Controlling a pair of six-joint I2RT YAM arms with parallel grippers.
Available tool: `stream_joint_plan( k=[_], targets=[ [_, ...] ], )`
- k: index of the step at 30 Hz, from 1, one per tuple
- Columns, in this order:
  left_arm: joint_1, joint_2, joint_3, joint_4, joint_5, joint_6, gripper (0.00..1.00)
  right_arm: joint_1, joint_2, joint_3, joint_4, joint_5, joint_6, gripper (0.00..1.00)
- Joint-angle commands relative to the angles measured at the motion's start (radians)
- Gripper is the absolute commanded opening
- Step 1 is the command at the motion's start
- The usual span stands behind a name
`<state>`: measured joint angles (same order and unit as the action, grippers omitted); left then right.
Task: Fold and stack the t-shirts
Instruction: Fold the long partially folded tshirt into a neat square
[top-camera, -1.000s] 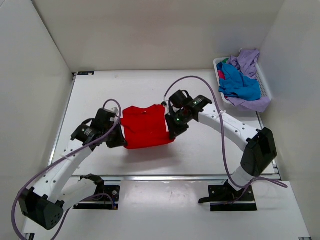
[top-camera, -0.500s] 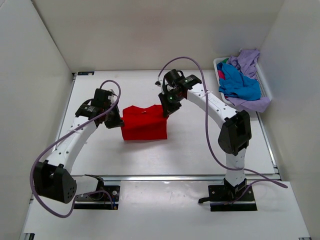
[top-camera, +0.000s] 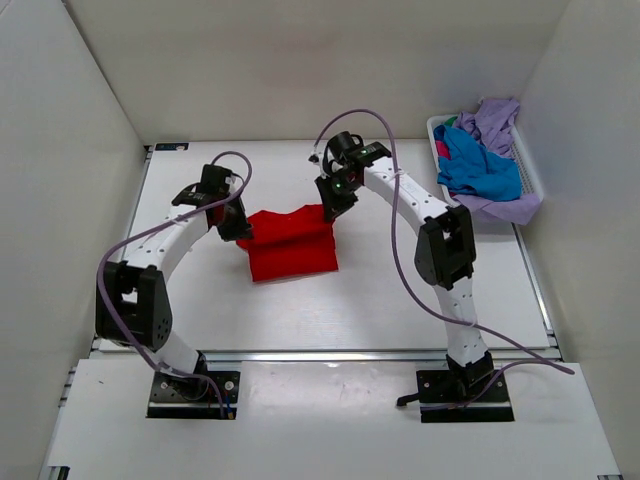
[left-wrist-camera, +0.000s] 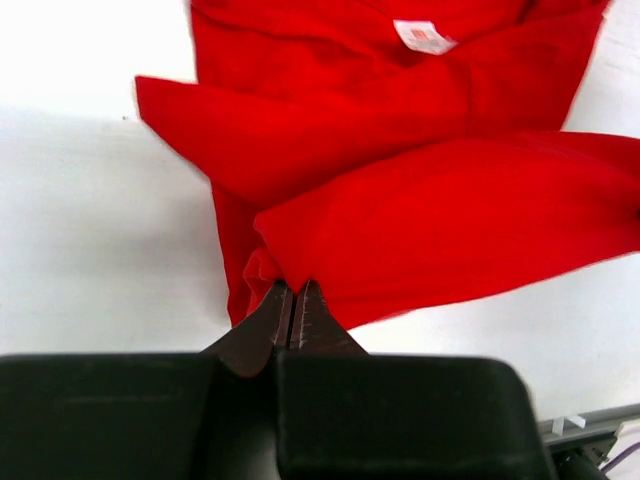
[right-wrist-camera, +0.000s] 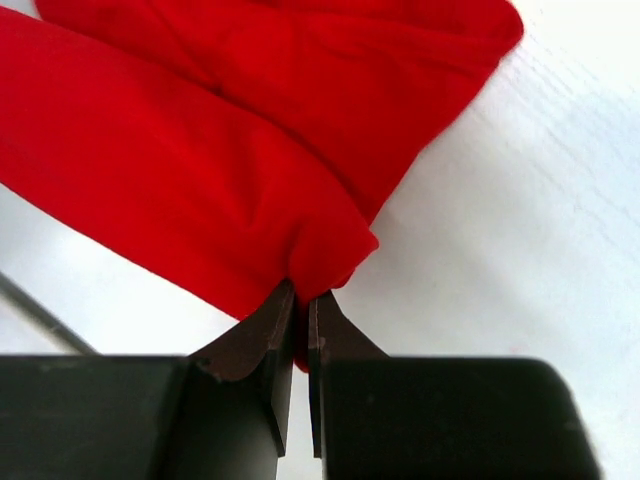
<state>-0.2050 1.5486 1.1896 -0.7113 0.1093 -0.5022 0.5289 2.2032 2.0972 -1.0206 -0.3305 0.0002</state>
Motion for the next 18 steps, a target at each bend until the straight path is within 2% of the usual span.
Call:
stream_joint_plan(
  k=[1,7,11,12,13,14,16,18],
  targets=[
    [0.035,0.013,-0.024,0.093,-0.002,-0.007,0.00,0.006,0.065,0.079,0.073,0.005,-0.042,0.00],
    [0.058,0.076,-0.030,0.170,0.010,-0.022,0.00,0.000,0.231,0.302,0.056,-0.013,-0.040,0.00],
    [0.082,0.151,0.002,0.206,0.016,-0.025,0.01,-0.021,0.271,0.325,0.106,-0.039,-0.009,0.00],
    [0.090,0.160,0.005,0.220,0.027,-0.033,0.04,-0.026,0.276,0.340,0.123,-0.033,-0.008,0.01],
    [0.096,0.185,0.007,0.229,0.044,-0.042,0.12,-0.033,0.285,0.348,0.145,-0.047,-0.006,0.02],
    [0.111,0.192,0.014,0.258,0.059,-0.061,0.14,-0.027,0.282,0.348,0.160,-0.059,-0.006,0.06],
    [0.127,0.203,-0.005,0.317,0.088,-0.103,0.28,-0.040,0.288,0.356,0.232,-0.062,0.027,0.16],
    [0.154,0.183,-0.054,0.438,0.087,-0.188,0.36,-0.040,0.276,0.363,0.292,-0.061,0.050,0.20]
  ],
)
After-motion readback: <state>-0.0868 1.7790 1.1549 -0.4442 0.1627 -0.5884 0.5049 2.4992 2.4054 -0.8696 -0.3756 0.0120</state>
